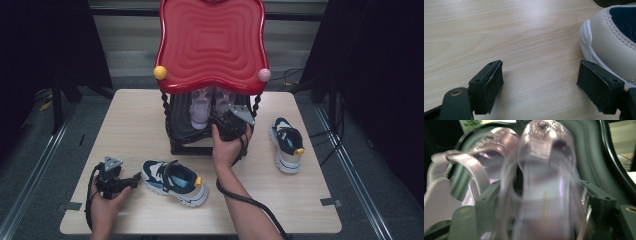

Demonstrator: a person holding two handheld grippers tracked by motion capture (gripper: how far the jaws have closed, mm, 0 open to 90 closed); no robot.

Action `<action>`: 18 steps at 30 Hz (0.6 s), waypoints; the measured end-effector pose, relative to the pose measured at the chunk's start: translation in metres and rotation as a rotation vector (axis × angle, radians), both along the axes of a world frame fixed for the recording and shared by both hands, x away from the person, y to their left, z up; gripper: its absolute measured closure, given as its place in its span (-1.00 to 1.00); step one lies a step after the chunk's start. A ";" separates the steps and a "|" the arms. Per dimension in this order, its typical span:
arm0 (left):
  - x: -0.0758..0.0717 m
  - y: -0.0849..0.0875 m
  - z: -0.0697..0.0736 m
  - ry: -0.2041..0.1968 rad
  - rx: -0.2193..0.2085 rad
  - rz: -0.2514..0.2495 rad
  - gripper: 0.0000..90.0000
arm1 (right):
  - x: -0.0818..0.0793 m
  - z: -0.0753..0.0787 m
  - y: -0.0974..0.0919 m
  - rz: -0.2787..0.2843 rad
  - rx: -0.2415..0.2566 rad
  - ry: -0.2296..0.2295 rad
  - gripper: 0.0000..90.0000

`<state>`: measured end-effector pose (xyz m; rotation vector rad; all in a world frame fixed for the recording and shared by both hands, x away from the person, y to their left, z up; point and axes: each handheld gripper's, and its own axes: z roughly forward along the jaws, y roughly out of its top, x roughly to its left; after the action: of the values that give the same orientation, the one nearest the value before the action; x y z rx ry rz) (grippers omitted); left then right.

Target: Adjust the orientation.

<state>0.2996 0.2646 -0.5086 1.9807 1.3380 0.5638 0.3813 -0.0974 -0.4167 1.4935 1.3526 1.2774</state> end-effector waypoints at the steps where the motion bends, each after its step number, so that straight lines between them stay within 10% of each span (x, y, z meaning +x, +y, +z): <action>1: 0.000 0.000 0.000 0.001 0.001 -0.001 -0.55 | -0.001 0.002 0.001 0.010 -0.004 -0.004 -0.48; 18: 0.000 0.000 0.000 0.000 0.000 0.000 -0.56 | -0.031 -0.002 -0.004 0.101 -0.111 0.011 -0.39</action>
<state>0.2996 0.2646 -0.5086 1.9811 1.3375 0.5636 0.3507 -0.1019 -0.4185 1.3736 1.4980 1.2369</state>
